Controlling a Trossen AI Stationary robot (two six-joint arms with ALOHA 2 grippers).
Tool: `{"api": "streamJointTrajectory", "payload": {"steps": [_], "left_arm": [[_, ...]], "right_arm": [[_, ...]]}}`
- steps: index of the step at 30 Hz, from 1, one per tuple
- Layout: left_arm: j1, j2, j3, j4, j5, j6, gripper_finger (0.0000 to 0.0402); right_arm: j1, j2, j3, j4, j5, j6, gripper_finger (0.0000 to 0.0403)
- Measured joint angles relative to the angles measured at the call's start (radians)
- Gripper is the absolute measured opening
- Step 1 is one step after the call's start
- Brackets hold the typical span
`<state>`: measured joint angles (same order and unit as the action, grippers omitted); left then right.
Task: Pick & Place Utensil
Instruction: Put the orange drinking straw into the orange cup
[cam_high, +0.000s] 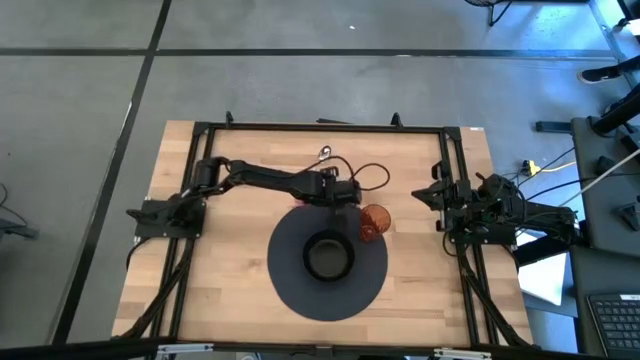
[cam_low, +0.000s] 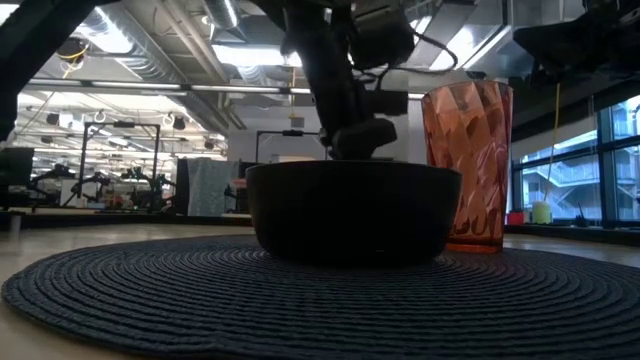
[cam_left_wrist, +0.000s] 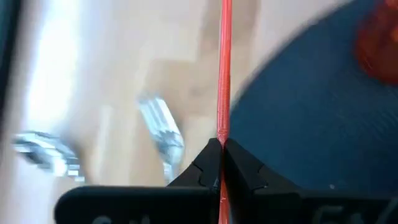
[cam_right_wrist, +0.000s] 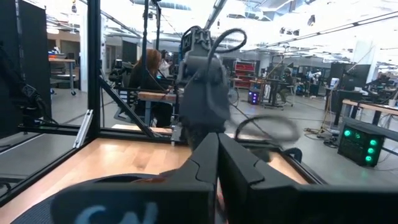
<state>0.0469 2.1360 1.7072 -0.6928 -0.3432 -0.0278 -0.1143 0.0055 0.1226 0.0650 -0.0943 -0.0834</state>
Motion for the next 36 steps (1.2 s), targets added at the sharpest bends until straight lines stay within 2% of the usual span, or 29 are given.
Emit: {"api": "streamJointTrajectory", "payload": {"steps": [6, 10, 15, 20, 29, 36], "left_arm": [[0.029, -0.082, 0.000, -0.059, -0.088, -0.011, 0.0003], [0.047, -0.165, 0.000, -0.043, -0.089, 0.016, 0.0003], [0.049, -0.275, 0.000, 0.064, -0.066, 0.079, 0.0003], [0.038, -0.361, 0.001, 0.234, 0.044, 0.150, 0.0003], [0.030, -0.443, 0.001, 0.503, 0.411, 0.196, 0.0003], [0.011, -0.434, -0.024, 0.683, 0.504, 0.261, 0.0003]], "right_arm": [[0.000, 0.000, 0.000, -0.003, -0.007, 0.016, 0.0012], [0.000, 0.000, 0.000, -0.003, -0.014, 0.023, 0.0012], [0.000, 0.000, 0.000, -0.003, -0.024, 0.023, 0.0012], [0.000, 0.000, 0.000, -0.003, -0.033, 0.023, 0.0012], [0.000, 0.000, 0.000, -0.003, -0.065, 0.036, 0.0012], [0.000, 0.000, 0.000, -0.003, -0.066, 0.038, 0.0012]]}}
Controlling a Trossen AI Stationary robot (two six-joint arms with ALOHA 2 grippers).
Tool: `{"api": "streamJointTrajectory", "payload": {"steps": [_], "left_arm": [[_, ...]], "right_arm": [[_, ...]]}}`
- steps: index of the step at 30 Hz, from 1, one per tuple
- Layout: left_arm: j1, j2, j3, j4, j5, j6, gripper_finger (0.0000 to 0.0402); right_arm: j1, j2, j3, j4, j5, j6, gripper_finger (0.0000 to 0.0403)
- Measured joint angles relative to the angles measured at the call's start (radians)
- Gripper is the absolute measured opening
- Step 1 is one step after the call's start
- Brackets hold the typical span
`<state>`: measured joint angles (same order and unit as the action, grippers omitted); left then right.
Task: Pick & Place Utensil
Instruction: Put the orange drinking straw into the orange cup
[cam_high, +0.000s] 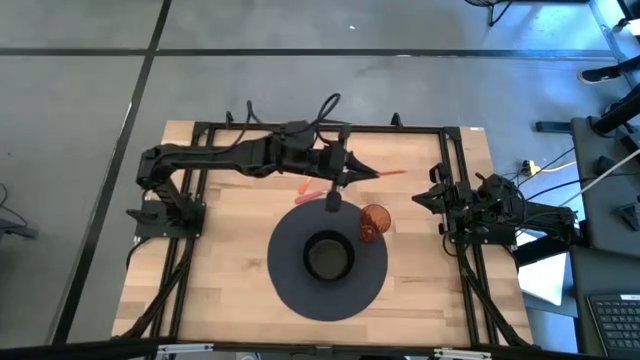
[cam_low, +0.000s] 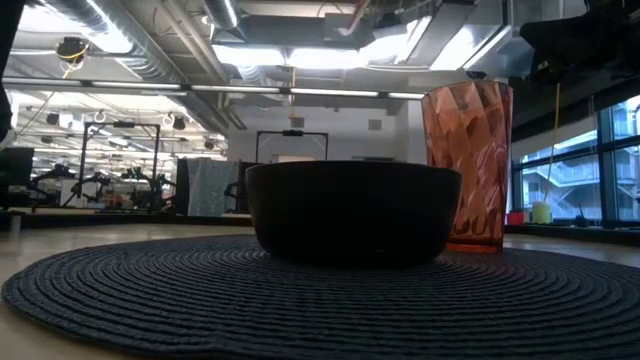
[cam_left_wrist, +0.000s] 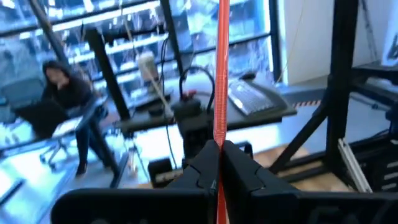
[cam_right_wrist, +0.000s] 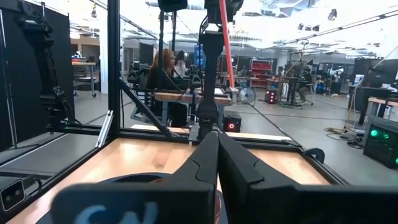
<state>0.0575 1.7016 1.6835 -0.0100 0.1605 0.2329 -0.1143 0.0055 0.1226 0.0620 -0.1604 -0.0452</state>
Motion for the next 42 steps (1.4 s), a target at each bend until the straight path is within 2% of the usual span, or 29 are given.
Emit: {"api": "streamJointTrajectory", "payload": {"steps": [6, 15, 19, 24, 30, 39, 42], "left_arm": [[0.019, -0.003, -0.160, 0.295, 0.138, -0.018, 0.0003], [0.030, 0.003, -0.434, 0.932, 0.298, -0.133, 0.0003], [0.011, 0.049, -0.497, 1.145, 0.262, -0.208, 0.0003], [-0.007, 0.146, -0.499, 1.341, 0.219, -0.289, 0.0003], [-0.003, 0.222, -0.496, 1.480, 0.194, -0.397, 0.0003], [-0.011, 0.324, -0.408, 1.409, 0.155, -0.378, 0.0003], [-0.011, 0.360, -0.370, 1.331, 0.156, -0.368, 0.0003]], "right_arm": [[0.000, 0.000, 0.000, 0.000, 0.000, 0.010, 0.0012], [0.000, 0.000, 0.000, 0.000, 0.001, 0.014, 0.0012], [0.000, 0.000, 0.000, 0.000, 0.003, 0.012, 0.0012], [0.000, 0.000, 0.000, 0.016, 0.010, 0.013, 0.0012], [0.000, 0.000, 0.000, 0.019, 0.011, 0.014, 0.0012], [0.000, 0.000, 0.000, 0.018, 0.010, 0.019, 0.0012], [0.000, 0.000, 0.000, 0.018, 0.010, 0.019, 0.0012]]}}
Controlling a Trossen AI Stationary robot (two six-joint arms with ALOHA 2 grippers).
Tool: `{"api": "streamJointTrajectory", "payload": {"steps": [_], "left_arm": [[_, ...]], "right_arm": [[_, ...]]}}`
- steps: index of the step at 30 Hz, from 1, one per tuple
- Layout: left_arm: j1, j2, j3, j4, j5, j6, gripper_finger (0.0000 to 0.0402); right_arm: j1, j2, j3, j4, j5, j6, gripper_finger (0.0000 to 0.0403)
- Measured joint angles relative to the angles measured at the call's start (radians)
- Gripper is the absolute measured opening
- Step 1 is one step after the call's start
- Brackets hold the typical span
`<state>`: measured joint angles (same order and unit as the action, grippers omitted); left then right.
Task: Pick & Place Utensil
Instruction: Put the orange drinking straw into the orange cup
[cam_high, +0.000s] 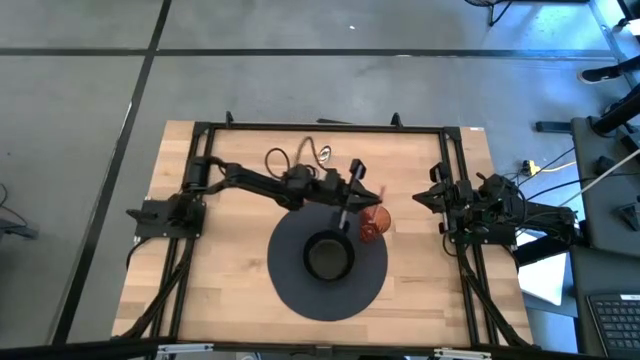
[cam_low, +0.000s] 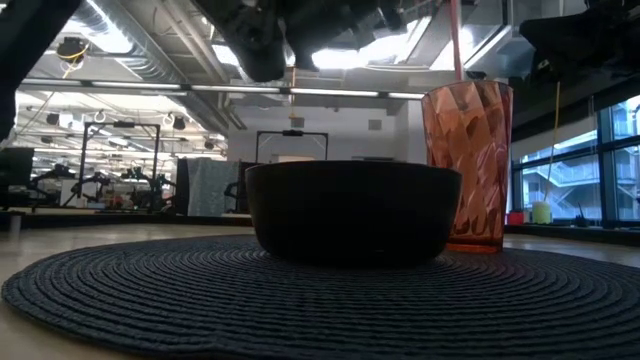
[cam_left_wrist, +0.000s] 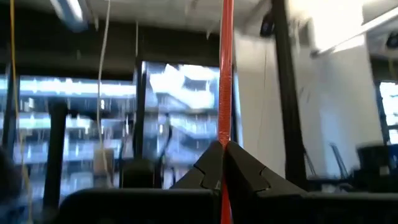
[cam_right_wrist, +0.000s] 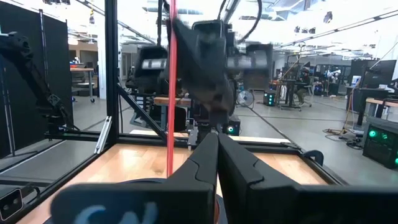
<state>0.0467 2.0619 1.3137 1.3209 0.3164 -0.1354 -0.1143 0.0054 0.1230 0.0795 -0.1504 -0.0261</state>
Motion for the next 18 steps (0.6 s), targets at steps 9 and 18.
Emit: {"api": "streamJointTrajectory", "payload": {"steps": [9, 18], "left_arm": [[0.001, 0.060, 0.034, -0.073, -0.015, 0.071, 0.0003], [0.002, 0.084, 0.034, -0.138, -0.061, 0.106, 0.0003]], "right_arm": [[0.000, 0.000, 0.000, -0.003, -0.010, 0.018, 0.0012], [0.000, 0.000, 0.000, -0.003, -0.011, 0.017, 0.0012]]}}
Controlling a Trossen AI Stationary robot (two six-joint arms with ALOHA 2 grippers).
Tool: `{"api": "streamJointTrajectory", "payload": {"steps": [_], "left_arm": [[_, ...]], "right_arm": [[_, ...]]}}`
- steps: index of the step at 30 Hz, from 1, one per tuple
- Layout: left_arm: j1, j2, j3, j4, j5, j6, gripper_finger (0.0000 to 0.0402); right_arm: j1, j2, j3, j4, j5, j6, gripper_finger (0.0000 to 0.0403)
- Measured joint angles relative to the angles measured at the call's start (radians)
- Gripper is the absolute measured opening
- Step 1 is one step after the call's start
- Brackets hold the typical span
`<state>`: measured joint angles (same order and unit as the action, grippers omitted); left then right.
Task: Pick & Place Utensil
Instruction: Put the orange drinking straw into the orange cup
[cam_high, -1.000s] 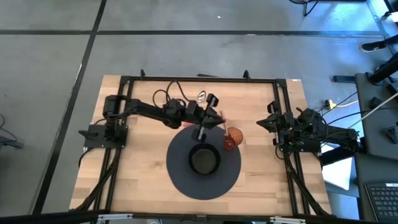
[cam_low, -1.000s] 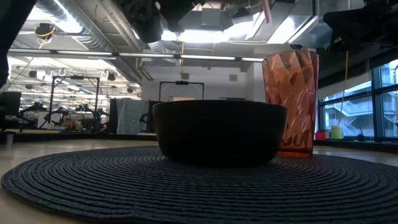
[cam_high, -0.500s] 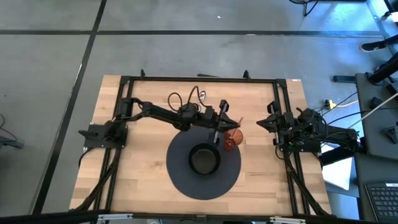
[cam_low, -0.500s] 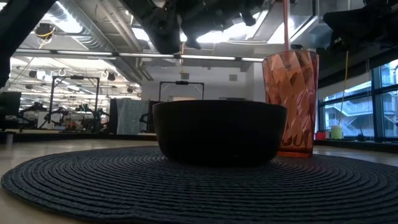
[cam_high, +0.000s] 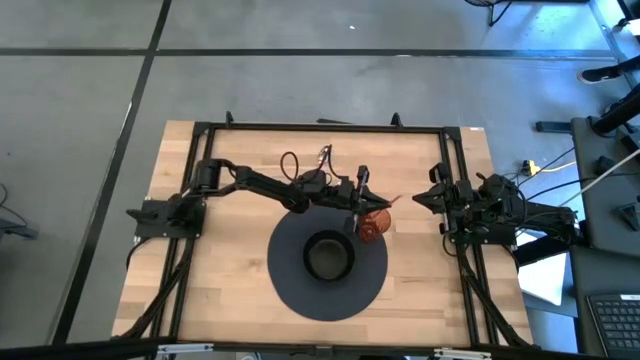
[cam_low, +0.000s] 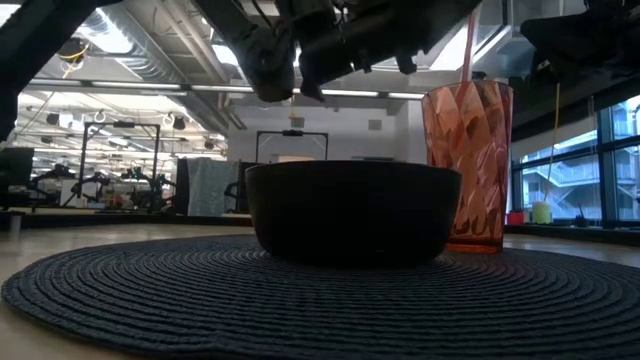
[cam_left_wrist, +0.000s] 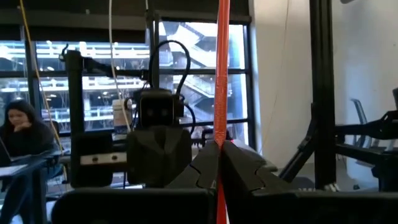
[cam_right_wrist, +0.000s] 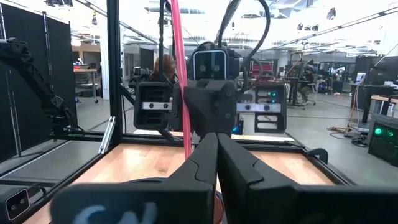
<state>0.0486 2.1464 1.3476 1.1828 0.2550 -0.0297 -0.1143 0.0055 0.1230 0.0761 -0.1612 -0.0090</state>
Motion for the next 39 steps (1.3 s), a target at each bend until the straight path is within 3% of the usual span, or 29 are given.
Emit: {"api": "streamJointTrajectory", "payload": {"steps": [15, 39], "left_arm": [[0.017, -0.002, 0.000, -0.056, -0.002, -0.009, 0.0018], [0.028, -0.002, 0.000, -0.067, 0.009, -0.065, 0.0159]], "right_arm": [[0.000, 0.000, 0.000, 0.000, 0.002, -0.013, 0.0012], [0.000, 0.000, 0.000, -0.002, 0.001, -0.002, 0.0012]]}}
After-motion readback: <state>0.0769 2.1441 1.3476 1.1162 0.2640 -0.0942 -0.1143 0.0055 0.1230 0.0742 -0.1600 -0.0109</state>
